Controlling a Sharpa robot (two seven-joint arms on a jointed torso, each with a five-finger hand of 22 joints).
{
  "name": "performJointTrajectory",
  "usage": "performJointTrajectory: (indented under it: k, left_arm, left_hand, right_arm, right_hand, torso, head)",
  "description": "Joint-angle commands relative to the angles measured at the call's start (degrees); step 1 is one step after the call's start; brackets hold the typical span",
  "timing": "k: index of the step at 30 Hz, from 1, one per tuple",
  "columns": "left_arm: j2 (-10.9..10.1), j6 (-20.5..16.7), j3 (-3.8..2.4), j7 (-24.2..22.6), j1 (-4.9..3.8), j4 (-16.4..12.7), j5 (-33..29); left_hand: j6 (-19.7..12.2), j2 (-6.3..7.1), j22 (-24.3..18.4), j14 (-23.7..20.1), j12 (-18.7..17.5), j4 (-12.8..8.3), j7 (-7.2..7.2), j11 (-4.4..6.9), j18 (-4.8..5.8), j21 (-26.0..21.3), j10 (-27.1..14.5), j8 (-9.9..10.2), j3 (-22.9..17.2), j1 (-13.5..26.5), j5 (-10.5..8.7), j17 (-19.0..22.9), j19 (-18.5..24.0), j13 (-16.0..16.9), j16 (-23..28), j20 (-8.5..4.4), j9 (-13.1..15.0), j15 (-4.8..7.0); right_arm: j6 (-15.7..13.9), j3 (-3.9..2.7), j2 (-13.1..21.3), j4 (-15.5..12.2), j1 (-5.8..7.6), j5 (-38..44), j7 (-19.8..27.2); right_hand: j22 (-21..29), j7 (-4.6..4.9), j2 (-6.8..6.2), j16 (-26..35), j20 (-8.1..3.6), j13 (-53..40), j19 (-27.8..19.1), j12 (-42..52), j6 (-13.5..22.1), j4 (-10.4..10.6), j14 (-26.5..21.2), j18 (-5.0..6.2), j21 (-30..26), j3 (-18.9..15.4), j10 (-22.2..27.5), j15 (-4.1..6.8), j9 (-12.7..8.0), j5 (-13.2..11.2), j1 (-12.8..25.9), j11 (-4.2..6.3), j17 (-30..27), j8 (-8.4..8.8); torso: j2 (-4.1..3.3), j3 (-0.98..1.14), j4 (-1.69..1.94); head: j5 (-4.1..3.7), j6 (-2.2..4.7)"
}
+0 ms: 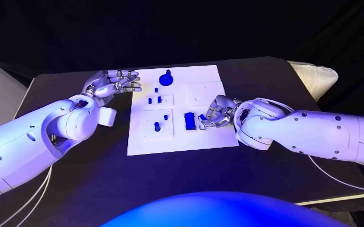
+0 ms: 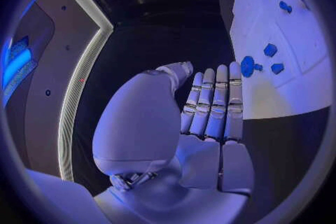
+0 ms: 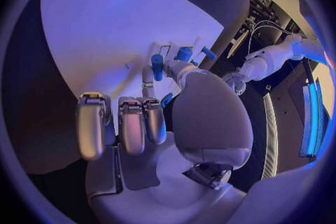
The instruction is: Assemble the parts on the task board
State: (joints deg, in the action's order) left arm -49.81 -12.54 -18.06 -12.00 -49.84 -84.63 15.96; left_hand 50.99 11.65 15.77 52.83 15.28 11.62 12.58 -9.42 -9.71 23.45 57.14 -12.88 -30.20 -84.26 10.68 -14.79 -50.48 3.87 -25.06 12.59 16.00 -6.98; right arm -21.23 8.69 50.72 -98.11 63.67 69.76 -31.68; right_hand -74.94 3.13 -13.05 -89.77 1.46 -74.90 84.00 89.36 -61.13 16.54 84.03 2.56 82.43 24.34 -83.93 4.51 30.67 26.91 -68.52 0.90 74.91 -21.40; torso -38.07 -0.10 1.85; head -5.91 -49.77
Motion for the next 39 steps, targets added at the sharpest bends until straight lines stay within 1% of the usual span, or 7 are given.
performJointTrajectory:
  k: [1,8,12,23,30,33,39]
  left_arm:
    - [0.0,0.7,-0.04,-0.3,0.03,-0.2,-0.2]
    - [0.0,0.8,-0.04,-0.3,0.03,-0.2,-0.2]
    - [0.0,0.8,-0.04,-0.2,0.03,-0.2,-0.2]
    - [0.0,0.8,-0.03,-0.2,0.03,-0.1,-0.2]
    - [0.0,0.8,-0.03,-0.2,0.03,-0.1,-0.2]
    - [0.0,0.8,-0.03,-0.2,0.03,-0.1,-0.2]
    - [0.0,0.8,-0.03,-0.1,0.03,0.0,-0.2]
  left_hand:
    - [0.4,-0.42,-0.1,0.5,-0.1,0.4,-0.05,0.01,-0.67,-0.3,0.2,-0.3,0.0,-0.1,0.02,-0.1,-0.4,0.1,0.4,0.00,-0.1,0.02]
    - [0.5,-0.41,-0.1,0.5,-0.2,0.4,-0.05,0.00,-0.66,-0.3,0.1,-0.3,0.0,-0.1,0.01,-0.1,-0.4,0.0,0.4,0.00,-0.1,0.01]
    - [0.5,-0.41,-0.1,0.5,-0.2,0.4,-0.05,0.00,-0.66,-0.3,0.1,-0.3,0.0,-0.1,0.01,-0.1,-0.4,0.0,0.4,0.00,-0.1,0.01]
    - [0.5,-0.41,-0.1,0.5,-0.2,0.4,-0.05,0.00,-0.66,-0.3,0.1,-0.3,0.0,-0.1,0.01,-0.1,-0.4,0.0,0.4,0.00,-0.1,0.01]
    - [0.5,-0.41,-0.1,0.5,-0.2,0.4,-0.05,0.00,-0.66,-0.3,0.1,-0.3,0.0,-0.1,0.01,-0.1,-0.4,0.0,0.4,0.00,-0.1,0.01]
    - [0.5,-0.40,-0.2,0.4,-0.2,0.5,-0.04,-0.02,-0.65,-0.5,0.1,-0.4,0.0,-0.1,0.01,-0.2,-0.5,0.0,0.5,0.01,-0.1,-0.01]
    - [0.5,-0.40,-0.2,0.4,-0.2,0.5,-0.04,-0.02,-0.65,-0.5,0.1,-0.4,0.0,-0.1,0.01,-0.2,-0.5,0.0,0.5,0.01,-0.1,-0.01]
  right_arm:
    - [1.0,0.02,-0.3,0.2,-0.15,-0.9,-0.3]
    - [1.7,0.04,-0.6,0.3,-0.23,-0.9,-0.4]
    - [1.8,0.05,-0.6,0.1,-0.25,-0.6,-0.4]
    - [1.3,0.05,-0.3,-0.7,-0.32,0.1,-0.6]
    - [1.3,0.04,-0.1,-0.7,-0.34,0.4,-0.7]
    - [1.2,0.04,-0.1,-0.5,-0.35,0.6,-0.7]
    - [1.2,0.04,-0.2,-0.2,-0.34,0.9,-0.8]
  right_hand:
    - [-12.4,-0.06,-0.09,-0.2,-0.39,-14.8,4.9,0.1,-0.1,0.0,6.0,-1.12,0.2,-0.4,-5.8,0.37,-0.1,-0.3,0.6,0.30,15.1,-0.20]
    - [-12.4,-0.04,-0.14,-0.2,-0.38,-14.8,4.9,0.2,0.0,0.0,6.0,-1.13,0.3,-0.6,-5.9,0.36,-0.1,-0.5,1.1,0.28,15.1,-0.18]
    - [-12.4,-0.04,-0.18,-0.2,-0.38,-14.8,4.9,0.2,0.0,0.0,6.0,-1.12,0.2,-0.7,-5.9,0.35,-0.1,-0.6,1.2,0.28,15.1,-0.17]
    - [-12.3,-0.02,-0.24,-0.2,-0.37,-14.8,4.9,0.2,0.0,0.0,6.0,-1.10,0.1,-0.9,-5.9,0.34,-0.1,-0.7,1.6,0.26,15.1,-0.16]
    - [-12.4,-0.01,-0.26,-0.2,-0.37,-14.9,4.9,0.2,0.0,0.0,6.0,-1.12,0.2,-1.0,-5.9,0.33,-0.1,-0.7,1.9,0.25,15.1,-0.15]
    - [-12.4,-0.01,-0.25,-0.2,-0.37,-14.9,4.9,0.2,-0.1,0.0,6.0,-1.13,0.2,-1.1,-5.9,0.33,-0.1,-0.7,2.0,0.25,15.1,-0.15]
    - [-12.4,0.02,0.07,-0.2,-0.35,-14.9,4.9,0.2,-0.1,0.1,6.0,-1.11,0.1,-1.4,-5.9,0.31,-0.2,-0.7,3.1,0.23,15.1,-0.09]
  torso:
    - [-0.04,0.01,-0.10]
    - [-0.03,0.11,-0.14]
    - [0.00,0.08,-0.10]
    - [-0.03,0.14,-0.08]
    - [-0.04,0.10,-0.18]
    - [-0.03,0.13,-0.16]
    - [-0.02,0.07,-0.11]
  head:
    - [0.15,-0.15]
    - [0.27,-0.23]
    - [0.28,-0.23]
    - [0.55,-0.23]
    - [0.57,-0.23]
    - [0.50,-0.23]
    - [0.50,-0.23]
